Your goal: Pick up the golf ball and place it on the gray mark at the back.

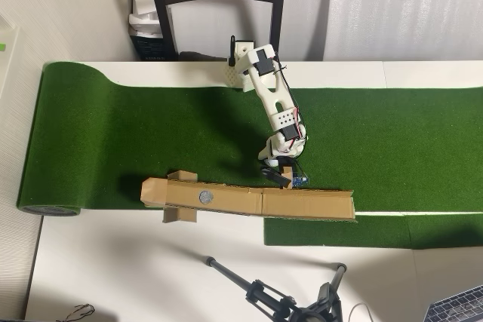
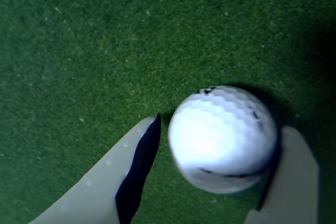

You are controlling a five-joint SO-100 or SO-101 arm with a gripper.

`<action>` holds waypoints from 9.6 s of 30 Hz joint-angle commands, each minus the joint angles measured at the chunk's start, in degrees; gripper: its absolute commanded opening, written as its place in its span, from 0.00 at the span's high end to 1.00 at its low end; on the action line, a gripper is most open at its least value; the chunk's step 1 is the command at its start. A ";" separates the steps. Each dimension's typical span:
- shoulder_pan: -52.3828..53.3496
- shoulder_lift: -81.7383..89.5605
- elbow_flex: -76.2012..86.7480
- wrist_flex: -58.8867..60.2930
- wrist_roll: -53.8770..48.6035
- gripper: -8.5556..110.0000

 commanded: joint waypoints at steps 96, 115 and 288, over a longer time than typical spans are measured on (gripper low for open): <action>31.29 -10.37 -45.97 0.44 -38.76 0.58; 28.65 -1.32 -51.50 7.03 -38.06 0.53; 20.30 128.58 101.78 -4.22 -6.94 0.92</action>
